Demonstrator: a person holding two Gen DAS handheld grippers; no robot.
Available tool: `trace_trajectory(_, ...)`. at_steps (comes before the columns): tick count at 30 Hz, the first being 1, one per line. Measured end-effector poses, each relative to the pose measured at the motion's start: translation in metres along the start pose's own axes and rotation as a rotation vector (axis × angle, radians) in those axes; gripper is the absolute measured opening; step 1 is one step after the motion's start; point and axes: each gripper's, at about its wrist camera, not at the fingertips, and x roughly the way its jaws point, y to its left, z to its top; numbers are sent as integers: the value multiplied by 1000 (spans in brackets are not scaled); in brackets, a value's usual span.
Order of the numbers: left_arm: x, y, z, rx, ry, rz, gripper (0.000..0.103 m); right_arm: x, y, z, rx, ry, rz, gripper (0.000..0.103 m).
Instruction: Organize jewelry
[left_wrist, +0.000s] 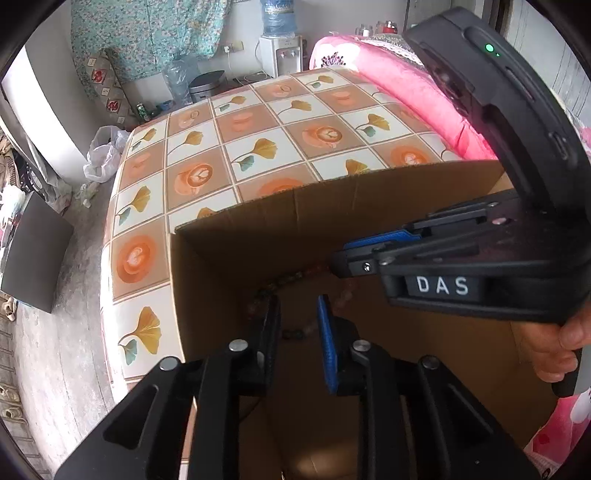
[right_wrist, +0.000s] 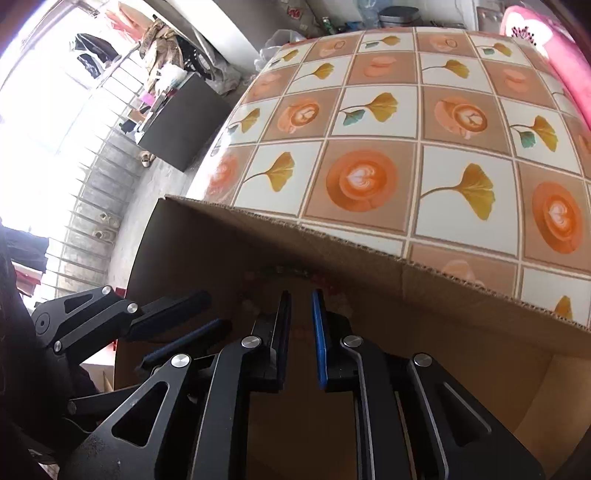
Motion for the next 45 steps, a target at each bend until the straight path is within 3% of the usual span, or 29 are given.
trace_trajectory(6, -53, 2, -15, -25, -148, -30, 44, -58, 12, -23, -26, -131, 53, 14)
trace_trajectory(9, -94, 2, -35, -42, -249, -59, 59, -106, 27, -47, -78, -240, 70, 25)
trace_trajectory(11, -121, 1, -55, -58, -312, -76, 74, -141, 38, -76, -118, -331, 76, 30)
trace_trajectory(17, -166, -3, -130, -106, -409, -106, 87, -203, 48, -183, -176, -497, 52, 37)
trace_trajectory(21, -156, -8, -178, -178, -368, -127, 91, -198, 36, -239, -145, -526, 47, 44)
trace_trajectory(24, -120, -23, -205, -220, -259, -150, 91, -162, 29, -265, -79, -465, 12, 48)
trace_trajectory(30, -55, -56, -237, -162, -130, -17, 91, -89, 23, -298, 10, -326, -172, 57)
trace_trajectory(34, -25, -71, -245, -104, -57, 54, 92, -65, 35, -314, -63, -298, -341, 61)
trace_trajectory(38, -23, -71, -248, -124, -85, 64, 98, -61, 41, -323, -113, -322, -409, 66)
trace_trajectory(41, -24, -72, -250, -115, -100, 66, 99, -68, 45, -325, -153, -382, -444, 77)
trace_trajectory(43, -25, -73, -253, -107, -113, 68, 99, -77, 53, -327, -194, -439, -473, 92)
trace_trajectory(45, -25, -69, -255, -116, -122, 63, 99, -82, 59, -328, -228, -464, -484, 95)
